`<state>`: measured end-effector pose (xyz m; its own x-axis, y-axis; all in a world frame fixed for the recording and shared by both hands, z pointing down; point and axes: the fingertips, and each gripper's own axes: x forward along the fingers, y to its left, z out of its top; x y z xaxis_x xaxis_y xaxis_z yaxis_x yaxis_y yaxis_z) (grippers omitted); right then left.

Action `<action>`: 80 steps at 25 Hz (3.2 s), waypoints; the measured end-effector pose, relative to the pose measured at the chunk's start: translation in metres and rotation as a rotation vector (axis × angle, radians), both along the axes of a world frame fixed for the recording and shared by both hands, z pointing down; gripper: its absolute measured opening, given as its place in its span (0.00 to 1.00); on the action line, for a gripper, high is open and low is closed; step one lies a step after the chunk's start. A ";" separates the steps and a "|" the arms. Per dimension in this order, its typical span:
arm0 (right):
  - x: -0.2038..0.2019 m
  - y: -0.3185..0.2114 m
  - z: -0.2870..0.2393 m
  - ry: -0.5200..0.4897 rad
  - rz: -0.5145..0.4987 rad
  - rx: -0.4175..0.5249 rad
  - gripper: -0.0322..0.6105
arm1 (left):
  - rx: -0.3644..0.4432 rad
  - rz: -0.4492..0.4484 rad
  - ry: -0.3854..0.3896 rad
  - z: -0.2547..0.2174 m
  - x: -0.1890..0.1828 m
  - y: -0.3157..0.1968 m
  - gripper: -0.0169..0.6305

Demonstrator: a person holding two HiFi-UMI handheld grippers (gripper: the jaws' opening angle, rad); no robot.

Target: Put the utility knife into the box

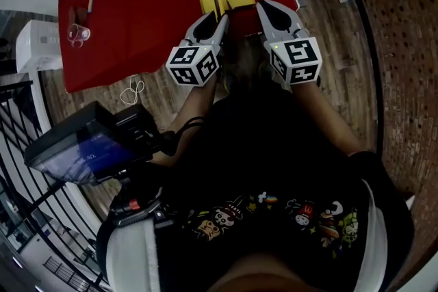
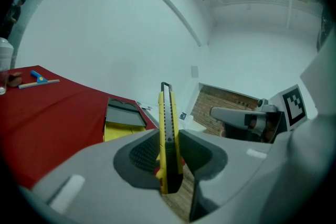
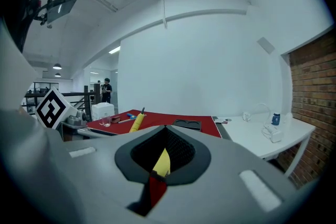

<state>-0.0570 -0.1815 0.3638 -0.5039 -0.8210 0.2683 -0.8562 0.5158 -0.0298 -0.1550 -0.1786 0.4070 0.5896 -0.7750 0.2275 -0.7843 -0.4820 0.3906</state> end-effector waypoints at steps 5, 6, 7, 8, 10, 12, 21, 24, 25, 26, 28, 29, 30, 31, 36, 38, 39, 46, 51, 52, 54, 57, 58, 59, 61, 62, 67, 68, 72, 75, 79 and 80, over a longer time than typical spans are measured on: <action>0.002 -0.037 0.016 -0.021 0.001 -0.022 0.09 | -0.055 0.010 -0.039 0.027 0.002 -0.033 0.36; -0.002 -0.047 0.024 -0.025 -0.003 -0.030 0.09 | -0.071 0.011 -0.046 0.036 0.000 -0.044 0.36; -0.003 -0.057 0.031 -0.029 -0.007 -0.038 0.09 | -0.086 0.011 -0.051 0.044 0.001 -0.054 0.36; -0.001 -0.065 0.036 -0.033 -0.011 -0.047 0.09 | -0.099 0.010 -0.056 0.049 0.004 -0.062 0.36; 0.009 -0.076 0.041 -0.041 -0.021 -0.063 0.09 | -0.120 0.002 -0.069 0.054 0.016 -0.077 0.36; 0.025 -0.086 0.045 -0.051 -0.032 -0.074 0.09 | -0.132 -0.012 -0.094 0.059 0.031 -0.092 0.36; 0.060 -0.134 0.063 -0.100 -0.111 -0.099 0.09 | -0.246 -0.051 -0.292 0.116 0.047 -0.152 0.36; 0.067 -0.149 0.072 -0.119 -0.128 -0.114 0.09 | -0.282 -0.047 -0.328 0.134 0.051 -0.169 0.36; 0.068 -0.154 0.075 -0.123 -0.132 -0.119 0.09 | -0.298 -0.042 -0.334 0.141 0.051 -0.173 0.36; 0.068 -0.157 0.078 -0.126 -0.135 -0.124 0.09 | -0.316 -0.037 -0.341 0.148 0.049 -0.176 0.36; 0.066 -0.162 0.081 -0.127 -0.140 -0.135 0.09 | -0.345 -0.027 -0.373 0.160 0.043 -0.181 0.36; 0.065 -0.164 0.082 -0.127 -0.141 -0.140 0.09 | -0.355 -0.022 -0.392 0.164 0.039 -0.183 0.36; 0.066 -0.166 0.084 -0.128 -0.141 -0.146 0.09 | -0.364 -0.021 -0.405 0.169 0.037 -0.186 0.36; 0.067 -0.167 0.087 -0.130 -0.140 -0.153 0.09 | -0.374 -0.024 -0.408 0.173 0.035 -0.189 0.36; 0.078 -0.175 0.096 -0.139 -0.130 -0.174 0.09 | -0.452 -0.003 -0.418 0.198 0.034 -0.197 0.36; 0.082 -0.181 0.094 -0.141 -0.126 -0.173 0.09 | -0.491 0.024 -0.421 0.209 0.037 -0.197 0.36; 0.083 -0.184 0.094 -0.141 -0.123 -0.173 0.08 | -0.506 0.031 -0.425 0.212 0.038 -0.198 0.36; 0.087 -0.195 0.095 -0.153 -0.111 -0.180 0.09 | -0.541 0.086 -0.519 0.227 0.043 -0.200 0.36; 0.091 -0.200 0.101 -0.166 -0.108 -0.187 0.09 | -0.573 0.111 -0.613 0.239 0.047 -0.197 0.36; 0.090 -0.200 0.102 -0.168 -0.107 -0.189 0.09 | -0.579 0.114 -0.626 0.242 0.045 -0.197 0.36; 0.088 -0.202 0.103 -0.171 -0.106 -0.193 0.09 | -0.585 0.125 -0.641 0.245 0.044 -0.199 0.36; 0.086 -0.205 0.108 -0.178 -0.105 -0.200 0.09 | -0.597 0.142 -0.646 0.248 0.044 -0.200 0.36; 0.086 -0.206 0.108 -0.181 -0.105 -0.202 0.09 | -0.603 0.144 -0.645 0.249 0.044 -0.200 0.36; 0.085 -0.208 0.108 -0.183 -0.105 -0.204 0.09 | -0.608 0.144 -0.643 0.249 0.044 -0.201 0.36; 0.085 -0.212 0.105 -0.187 -0.104 -0.204 0.09 | -0.615 0.142 -0.641 0.247 0.044 -0.202 0.36; 0.084 -0.213 0.103 -0.189 -0.104 -0.205 0.09 | -0.618 0.142 -0.642 0.245 0.043 -0.203 0.36; 0.083 -0.213 0.102 -0.190 -0.109 -0.206 0.09 | -0.618 0.147 -0.631 0.246 0.044 -0.201 0.36; 0.083 -0.212 0.103 -0.191 -0.109 -0.206 0.09 | -0.614 0.149 -0.632 0.245 0.044 -0.201 0.36; 0.081 -0.210 0.101 -0.184 -0.111 -0.209 0.09 | -0.599 0.150 -0.607 0.241 0.045 -0.200 0.38; 0.079 -0.208 0.101 -0.176 -0.113 -0.208 0.09 | -0.570 0.147 -0.593 0.233 0.045 -0.200 0.39; 0.075 -0.204 0.101 -0.166 -0.122 -0.199 0.09 | -0.467 0.139 -0.596 0.214 0.044 -0.203 0.26; 0.073 -0.202 0.101 -0.162 -0.125 -0.199 0.09 | -0.434 0.138 -0.594 0.206 0.044 -0.203 0.18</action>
